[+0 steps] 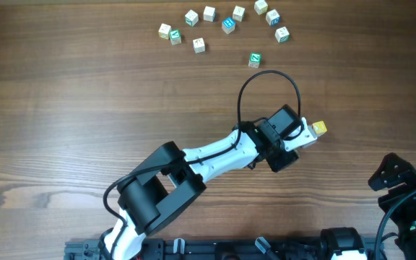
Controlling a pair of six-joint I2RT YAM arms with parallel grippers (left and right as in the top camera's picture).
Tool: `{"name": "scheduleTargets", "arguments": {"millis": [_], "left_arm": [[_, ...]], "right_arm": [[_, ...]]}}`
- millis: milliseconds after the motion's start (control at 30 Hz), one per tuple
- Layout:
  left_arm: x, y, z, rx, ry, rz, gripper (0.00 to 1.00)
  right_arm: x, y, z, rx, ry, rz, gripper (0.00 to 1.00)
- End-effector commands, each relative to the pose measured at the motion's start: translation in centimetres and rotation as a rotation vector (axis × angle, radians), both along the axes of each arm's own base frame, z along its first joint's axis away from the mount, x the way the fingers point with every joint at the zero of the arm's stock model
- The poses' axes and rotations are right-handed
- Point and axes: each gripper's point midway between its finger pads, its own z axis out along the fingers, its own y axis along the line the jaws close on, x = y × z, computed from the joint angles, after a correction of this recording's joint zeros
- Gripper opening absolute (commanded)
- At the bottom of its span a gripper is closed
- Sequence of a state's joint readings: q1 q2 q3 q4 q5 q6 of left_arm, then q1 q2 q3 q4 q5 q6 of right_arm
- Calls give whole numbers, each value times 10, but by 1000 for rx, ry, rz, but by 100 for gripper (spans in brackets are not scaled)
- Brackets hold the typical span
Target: Form a tower
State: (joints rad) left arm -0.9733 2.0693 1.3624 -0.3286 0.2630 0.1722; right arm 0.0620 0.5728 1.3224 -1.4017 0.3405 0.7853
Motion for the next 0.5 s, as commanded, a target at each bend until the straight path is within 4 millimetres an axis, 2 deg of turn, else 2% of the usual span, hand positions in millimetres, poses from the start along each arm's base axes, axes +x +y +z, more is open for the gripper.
{"name": "scheduleTargets", "arguments": {"millis": [0, 67, 133, 200, 233, 267, 300, 367, 400, 467], "left_arm": [[9, 5, -2, 24, -38, 29, 53], [13, 5, 9, 7, -53, 37, 74], [24, 9, 30, -19, -83, 64, 97], [43, 22, 61, -42, -139, 119, 100], [55, 37, 89, -61, -173, 163, 100], [61, 49, 107, -72, -191, 191, 100], [68, 66, 131, -85, -214, 229, 100], [81, 100, 170, -114, -247, 340, 100], [87, 117, 188, -136, -260, 400, 100], [97, 155, 226, -203, -271, 530, 100]], "right_arm": [[2, 4, -2, 17, 2, 18, 100], [2, 4, -3, 16, 5, 18, 100], [2, 4, -3, 13, 8, 18, 100], [2, 4, -3, 14, 7, 18, 100], [2, 4, -2, 14, 4, 18, 100], [2, 4, -2, 15, 3, 20, 100], [5, 9, -2, -2, 12, 66, 100], [23, 40, 0, -96, 40, 352, 100], [30, 48, -4, -107, 70, 421, 99], [48, 52, -22, -117, 193, 470, 100]]}}
